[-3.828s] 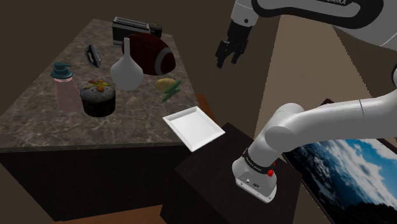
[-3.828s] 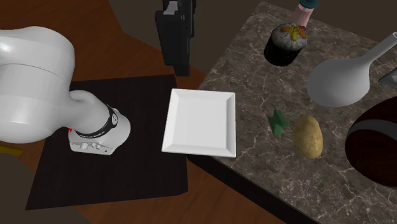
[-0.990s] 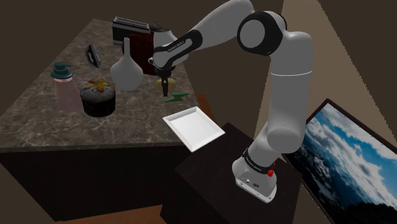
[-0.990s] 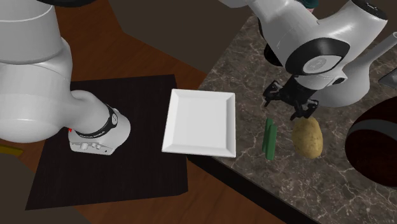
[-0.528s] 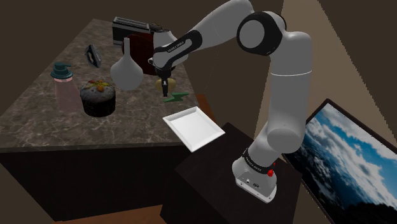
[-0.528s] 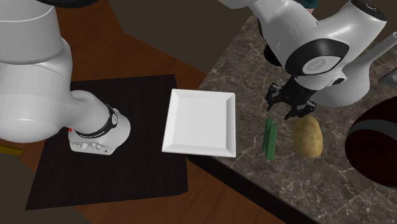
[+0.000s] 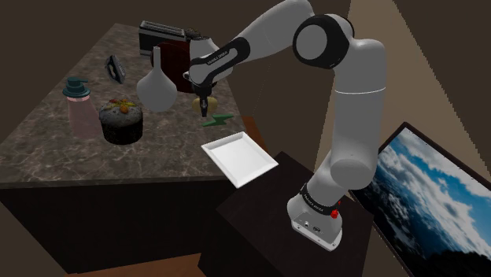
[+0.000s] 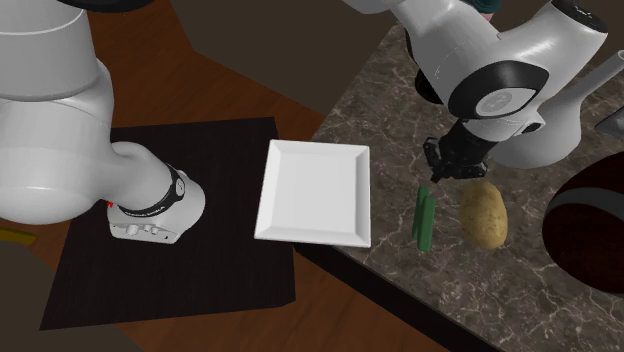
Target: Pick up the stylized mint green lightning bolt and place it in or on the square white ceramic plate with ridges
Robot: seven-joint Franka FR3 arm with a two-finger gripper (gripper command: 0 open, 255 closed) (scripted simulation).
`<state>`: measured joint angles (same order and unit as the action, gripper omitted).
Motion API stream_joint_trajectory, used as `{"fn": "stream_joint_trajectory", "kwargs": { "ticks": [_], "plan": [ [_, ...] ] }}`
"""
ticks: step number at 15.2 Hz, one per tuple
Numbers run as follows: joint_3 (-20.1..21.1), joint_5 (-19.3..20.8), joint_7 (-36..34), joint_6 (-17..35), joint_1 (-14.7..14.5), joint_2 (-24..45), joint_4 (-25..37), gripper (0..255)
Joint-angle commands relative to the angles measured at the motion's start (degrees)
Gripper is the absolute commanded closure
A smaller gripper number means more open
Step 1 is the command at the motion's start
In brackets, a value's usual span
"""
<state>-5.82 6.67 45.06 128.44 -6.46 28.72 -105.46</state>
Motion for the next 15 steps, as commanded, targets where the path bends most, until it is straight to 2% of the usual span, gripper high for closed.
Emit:
{"fn": "stream_joint_trajectory", "kwargs": {
  "ticks": [1, 2, 6, 8, 9, 15],
  "plan": [
    [0.0, 0.0, 0.0, 0.0, 0.0, 0.0, 0.0, 255],
    [0.0, 0.0, 0.0, 0.0, 0.0, 0.0, 0.0, 0],
    [2.5, -3.9, 18.1, 7.7, 8.2, -4.4, -8.5, 0],
    [4.1, -6.8, 28.4, 10.1, 12.9, -5.1, -10.7, 0],
    [4.5, -7.5, 30.7, 10.5, 14.1, -5.1, -11.0, 0],
    [4.6, -7.6, 30.8, 14.1, 14.2, -1.6, -11.2, 0]
  ]
}}
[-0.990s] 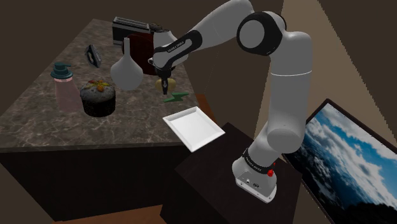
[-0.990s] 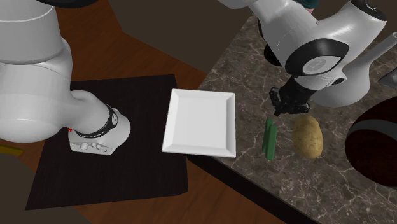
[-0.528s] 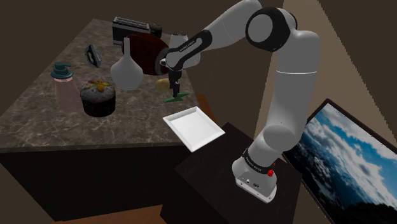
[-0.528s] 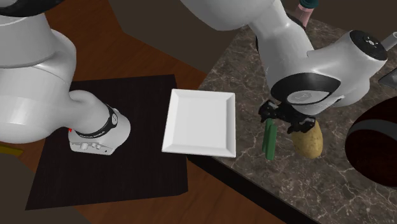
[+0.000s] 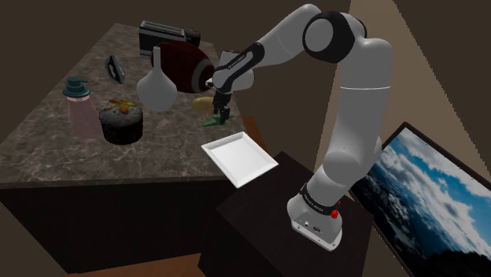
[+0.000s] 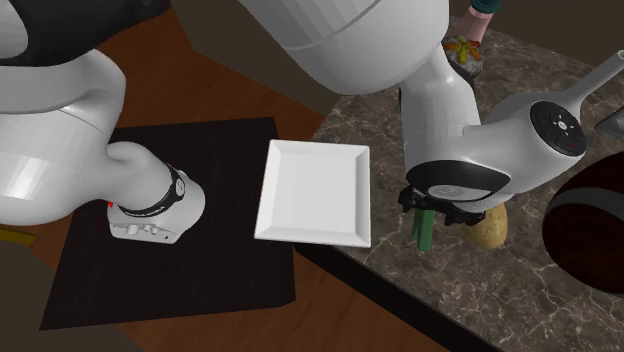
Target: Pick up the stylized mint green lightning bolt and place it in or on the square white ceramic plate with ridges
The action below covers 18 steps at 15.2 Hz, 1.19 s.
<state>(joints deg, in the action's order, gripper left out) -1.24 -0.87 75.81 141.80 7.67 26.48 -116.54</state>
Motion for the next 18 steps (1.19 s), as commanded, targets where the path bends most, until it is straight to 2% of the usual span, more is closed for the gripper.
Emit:
{"fn": "stream_joint_trajectory", "kwargs": {
  "ticks": [1, 9, 10, 18],
  "plan": [
    [0.1, -0.1, 0.1, 1.3, 0.0, 1.2, -0.1, 0],
    [0.1, -0.1, 0.1, 1.6, 0.0, 1.6, 0.0, 0],
    [0.1, -0.1, 0.1, 1.6, 0.0, 1.6, -0.1, 255],
    [0.1, -0.1, 0.1, 1.5, 0.0, 1.6, 0.0, 255]
  ]
}}
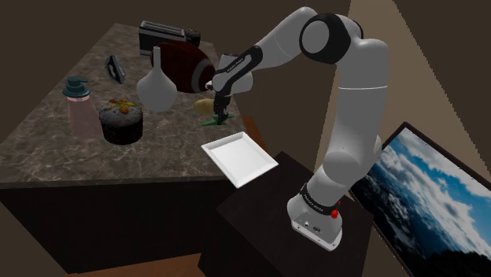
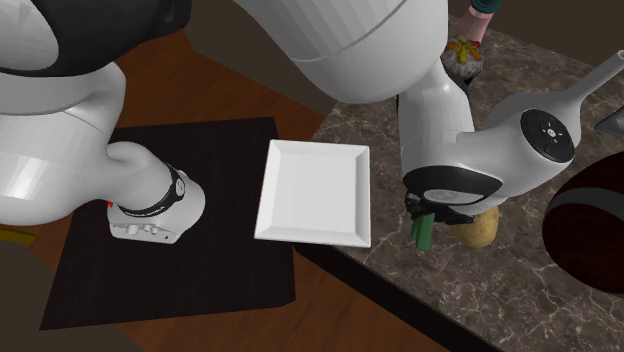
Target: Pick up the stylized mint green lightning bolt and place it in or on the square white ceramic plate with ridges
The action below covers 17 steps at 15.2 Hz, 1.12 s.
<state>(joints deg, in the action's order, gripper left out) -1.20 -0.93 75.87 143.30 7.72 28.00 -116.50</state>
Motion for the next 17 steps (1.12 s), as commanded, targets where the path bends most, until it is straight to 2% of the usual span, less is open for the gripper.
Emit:
{"fn": "stream_joint_trajectory", "kwargs": {
  "ticks": [1, 17],
  "plan": [
    [0.0, 0.0, 0.0, 0.1, 0.0, 0.0, -0.1, 255],
    [-0.2, 0.3, -0.2, -9.6, -0.1, -9.0, 0.6, 255]
  ]
}}
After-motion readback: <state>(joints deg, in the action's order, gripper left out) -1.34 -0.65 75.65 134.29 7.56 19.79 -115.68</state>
